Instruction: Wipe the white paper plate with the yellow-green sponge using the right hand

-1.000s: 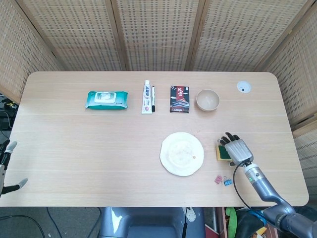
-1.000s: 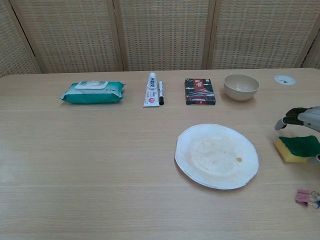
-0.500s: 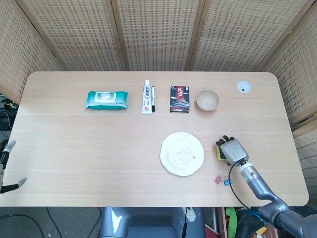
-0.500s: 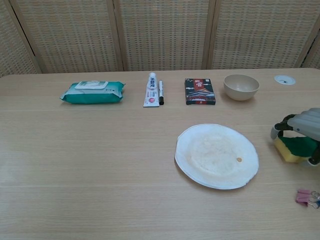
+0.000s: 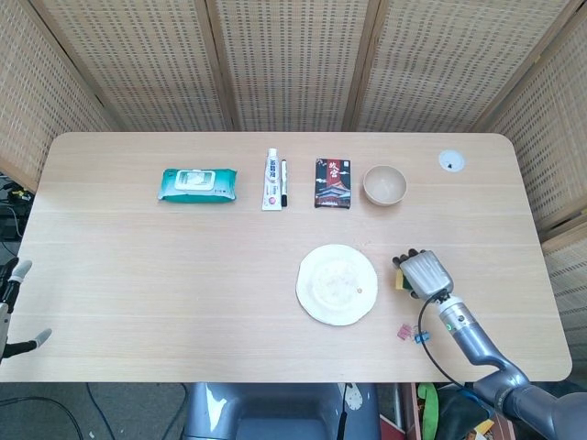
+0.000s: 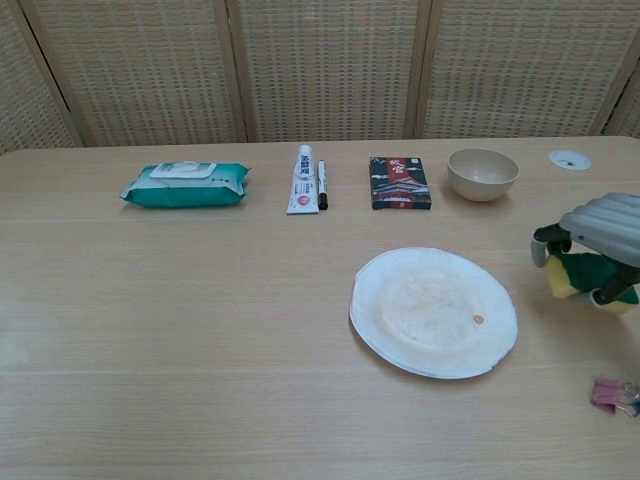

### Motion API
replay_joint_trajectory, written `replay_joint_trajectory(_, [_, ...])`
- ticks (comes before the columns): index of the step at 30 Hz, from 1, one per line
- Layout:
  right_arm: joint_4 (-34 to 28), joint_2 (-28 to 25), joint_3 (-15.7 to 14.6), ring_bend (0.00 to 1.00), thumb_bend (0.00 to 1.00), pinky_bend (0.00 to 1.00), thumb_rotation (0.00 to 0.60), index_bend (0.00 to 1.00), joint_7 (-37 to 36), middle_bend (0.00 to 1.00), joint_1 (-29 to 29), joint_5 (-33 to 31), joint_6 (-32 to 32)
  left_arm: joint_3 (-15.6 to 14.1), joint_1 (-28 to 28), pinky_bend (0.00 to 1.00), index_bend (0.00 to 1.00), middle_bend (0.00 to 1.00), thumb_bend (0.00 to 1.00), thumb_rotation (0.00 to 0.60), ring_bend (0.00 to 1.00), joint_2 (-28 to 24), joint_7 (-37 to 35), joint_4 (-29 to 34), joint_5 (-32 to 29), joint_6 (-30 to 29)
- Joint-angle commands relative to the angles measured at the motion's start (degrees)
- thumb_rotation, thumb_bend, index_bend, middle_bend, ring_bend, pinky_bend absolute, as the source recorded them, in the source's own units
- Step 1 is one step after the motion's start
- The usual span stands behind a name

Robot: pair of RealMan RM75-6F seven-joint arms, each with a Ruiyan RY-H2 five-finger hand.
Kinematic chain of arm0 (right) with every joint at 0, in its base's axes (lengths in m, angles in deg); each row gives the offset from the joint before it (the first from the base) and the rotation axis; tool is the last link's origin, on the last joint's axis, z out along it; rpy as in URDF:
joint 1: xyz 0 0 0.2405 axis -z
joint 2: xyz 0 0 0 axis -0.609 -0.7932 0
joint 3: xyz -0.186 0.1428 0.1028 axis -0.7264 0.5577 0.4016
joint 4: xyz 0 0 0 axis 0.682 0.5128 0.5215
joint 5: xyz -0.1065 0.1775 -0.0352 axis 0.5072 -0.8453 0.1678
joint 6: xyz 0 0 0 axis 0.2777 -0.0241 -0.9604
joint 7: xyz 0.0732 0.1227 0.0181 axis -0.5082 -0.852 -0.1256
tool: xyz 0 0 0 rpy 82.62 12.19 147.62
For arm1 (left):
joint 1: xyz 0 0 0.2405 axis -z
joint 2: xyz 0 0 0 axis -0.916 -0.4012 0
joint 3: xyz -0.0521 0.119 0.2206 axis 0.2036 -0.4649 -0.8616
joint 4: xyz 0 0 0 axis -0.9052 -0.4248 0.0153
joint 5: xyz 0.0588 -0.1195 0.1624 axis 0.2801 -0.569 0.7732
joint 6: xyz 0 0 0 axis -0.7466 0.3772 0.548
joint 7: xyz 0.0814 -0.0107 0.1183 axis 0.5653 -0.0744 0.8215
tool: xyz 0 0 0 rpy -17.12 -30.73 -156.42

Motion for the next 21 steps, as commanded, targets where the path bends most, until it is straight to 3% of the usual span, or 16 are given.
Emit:
replay_joint_trajectory(1, [-9.3,-4.3,1.2,0.37,0.26,0.56,0.6,0.39,-4.4,0.49,-0.2,0.6,-3.2,-0.1,0.1,0.0,0.0,0.0,0.0,0.6,0.0,0.0,0.0,0.0,0.0,0.2])
replay_joint_trajectory(4, [-19.0,-8.6,2.1,0.37,0.26,0.56,0.6,0.39,-11.4,0.49,-1.3,0.2,-2.3,-0.1,0.4,0.0,0.0,0.0,0.0,0.6,0.0,-0.1,0.0,0.1,-0.2,0.7])
replay_joint_trajectory(9, [-25.3,-10.8,3.1,0.37,0.28,0.56,0.6,0.39,-18.1,0.49,-3.6,-0.6,0.7,0.2,0.7,0.0,0.0,0.0,0.0,0.6,0.0,-0.3,-0.5,0.3,-0.6,1.1])
replay_joint_trajectory(14, [-26.8,-9.8,2.8,0.37,0.3,0.56,0.6,0.39,-22.6,0.49,-6.7,-0.1,4.8,0.1,0.8,0.0,0.0,0.0,0.0,0.6,0.0,-0.5,-0.6,0.4,-0.7,1.3])
replay_joint_trajectory(21, [-23.9,-5.0,3.4,0.37,0.3,0.56,0.6,0.39,-21.7,0.49,-8.9,-1.0,6.4,0.1,0.9,0.0,0.0,0.0,0.0,0.6,0.0,-0.5,-0.8,0.2,-0.8,1.4])
